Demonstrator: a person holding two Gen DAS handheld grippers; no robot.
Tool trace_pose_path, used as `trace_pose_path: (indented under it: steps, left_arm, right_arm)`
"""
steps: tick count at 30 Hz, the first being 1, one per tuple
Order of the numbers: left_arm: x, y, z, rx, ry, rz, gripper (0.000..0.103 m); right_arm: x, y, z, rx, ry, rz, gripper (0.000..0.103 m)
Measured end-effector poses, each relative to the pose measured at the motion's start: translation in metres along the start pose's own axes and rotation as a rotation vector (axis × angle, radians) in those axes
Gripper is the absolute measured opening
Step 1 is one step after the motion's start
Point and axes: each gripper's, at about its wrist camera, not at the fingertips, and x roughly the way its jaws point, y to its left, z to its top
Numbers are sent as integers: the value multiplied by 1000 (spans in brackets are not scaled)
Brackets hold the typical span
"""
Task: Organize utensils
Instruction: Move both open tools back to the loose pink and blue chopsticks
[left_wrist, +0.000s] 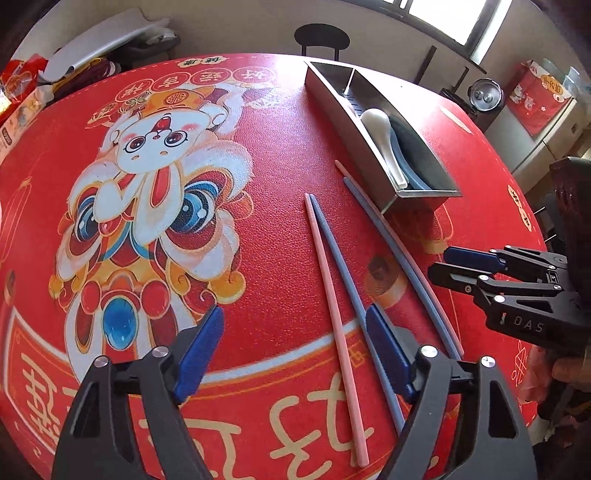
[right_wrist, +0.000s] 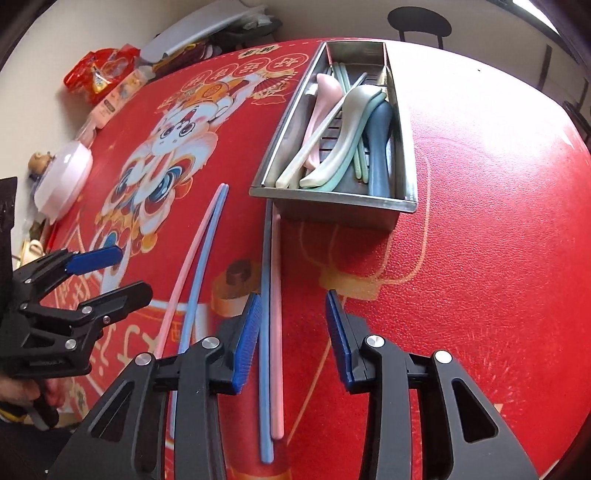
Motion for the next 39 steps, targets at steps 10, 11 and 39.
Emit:
trace_pose_path:
  steps: [10,11,39]
  left_arm:
    - [8,-4,-3,-12,24,-17,59]
    - [8,-3,-3,-17,23,-16,59]
    - [19,-22,-5,40,73,-57,22]
  right_arm:
    - [14,10,7,-51,27,-39,19]
    - [14,10,8,-53,28,-39,19]
    - [6,-3,-18,28,40,6,7]
